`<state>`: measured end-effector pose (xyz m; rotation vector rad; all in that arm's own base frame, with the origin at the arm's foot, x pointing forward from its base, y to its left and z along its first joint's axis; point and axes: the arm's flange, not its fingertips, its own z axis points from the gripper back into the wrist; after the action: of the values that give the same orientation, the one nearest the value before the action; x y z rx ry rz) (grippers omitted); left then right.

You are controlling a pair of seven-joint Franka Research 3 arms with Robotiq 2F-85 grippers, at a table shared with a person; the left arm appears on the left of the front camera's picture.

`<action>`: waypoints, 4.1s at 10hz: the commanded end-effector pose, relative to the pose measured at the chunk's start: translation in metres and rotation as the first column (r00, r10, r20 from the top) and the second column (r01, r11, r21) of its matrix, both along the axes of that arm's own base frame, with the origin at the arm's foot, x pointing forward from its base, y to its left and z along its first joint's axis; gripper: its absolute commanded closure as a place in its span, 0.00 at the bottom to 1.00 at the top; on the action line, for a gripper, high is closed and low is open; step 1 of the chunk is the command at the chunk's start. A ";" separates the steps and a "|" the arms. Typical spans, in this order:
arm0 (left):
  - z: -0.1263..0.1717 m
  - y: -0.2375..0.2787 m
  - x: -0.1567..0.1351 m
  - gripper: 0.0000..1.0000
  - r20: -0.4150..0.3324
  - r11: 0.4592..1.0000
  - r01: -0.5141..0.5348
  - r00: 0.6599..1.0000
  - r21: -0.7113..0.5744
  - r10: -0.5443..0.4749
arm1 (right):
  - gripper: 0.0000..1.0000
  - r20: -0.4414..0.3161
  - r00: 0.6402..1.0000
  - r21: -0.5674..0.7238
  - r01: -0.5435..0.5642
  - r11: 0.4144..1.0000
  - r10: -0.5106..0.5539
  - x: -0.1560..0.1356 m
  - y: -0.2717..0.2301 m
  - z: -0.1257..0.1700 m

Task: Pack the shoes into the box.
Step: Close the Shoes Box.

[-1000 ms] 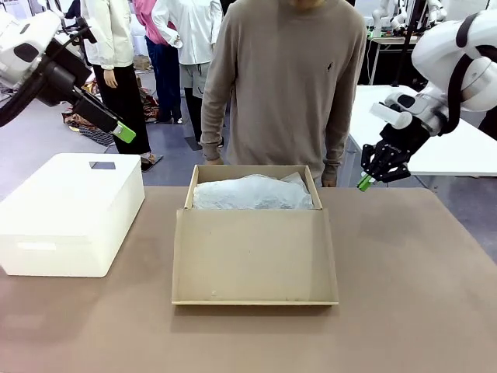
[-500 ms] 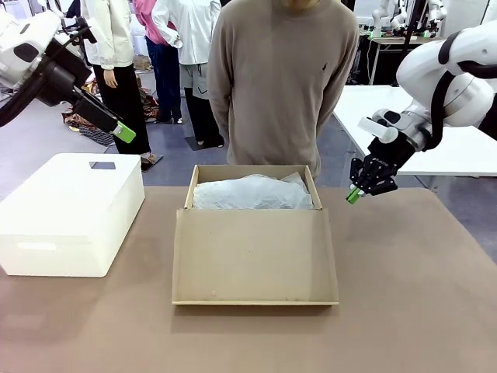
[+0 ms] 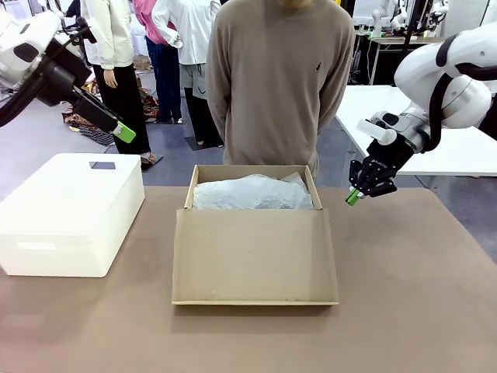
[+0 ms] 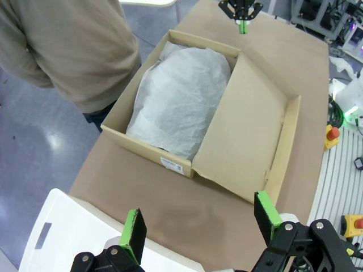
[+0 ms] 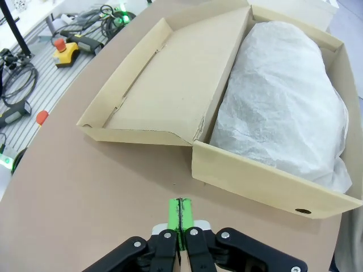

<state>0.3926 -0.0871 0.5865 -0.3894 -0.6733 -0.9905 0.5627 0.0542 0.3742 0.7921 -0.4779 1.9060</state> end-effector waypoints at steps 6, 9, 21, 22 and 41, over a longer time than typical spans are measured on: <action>-0.001 -0.001 0.000 0.00 0.004 1.000 -0.006 1.000 -0.024 0.006 | 1.00 -0.017 0.999 0.062 -0.034 0.997 0.035 -0.007 0.003 -0.035; -0.001 -0.001 0.000 0.00 0.004 1.000 -0.006 1.000 -0.024 0.006 | 1.00 -0.031 0.999 0.099 -0.036 0.994 0.039 -0.013 0.010 -0.058; -0.001 -0.001 0.000 0.00 0.004 1.000 -0.006 1.000 -0.024 0.006 | 1.00 -0.054 0.998 0.163 -0.033 0.986 0.043 -0.051 0.034 -0.106; -0.001 -0.001 0.000 0.00 0.004 1.000 -0.006 1.000 -0.024 0.006 | 1.00 -0.045 0.998 0.159 -0.032 0.987 0.039 -0.053 0.035 -0.110; -0.001 -0.001 0.000 0.00 0.004 1.000 -0.006 1.000 -0.024 0.006 | 1.00 -0.126 0.979 0.283 -0.122 0.952 0.163 -0.082 0.054 -0.118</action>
<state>0.3926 -0.0872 0.5865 -0.3894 -0.6732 -0.9905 0.4921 0.1129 0.2597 1.1548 -0.5125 1.9105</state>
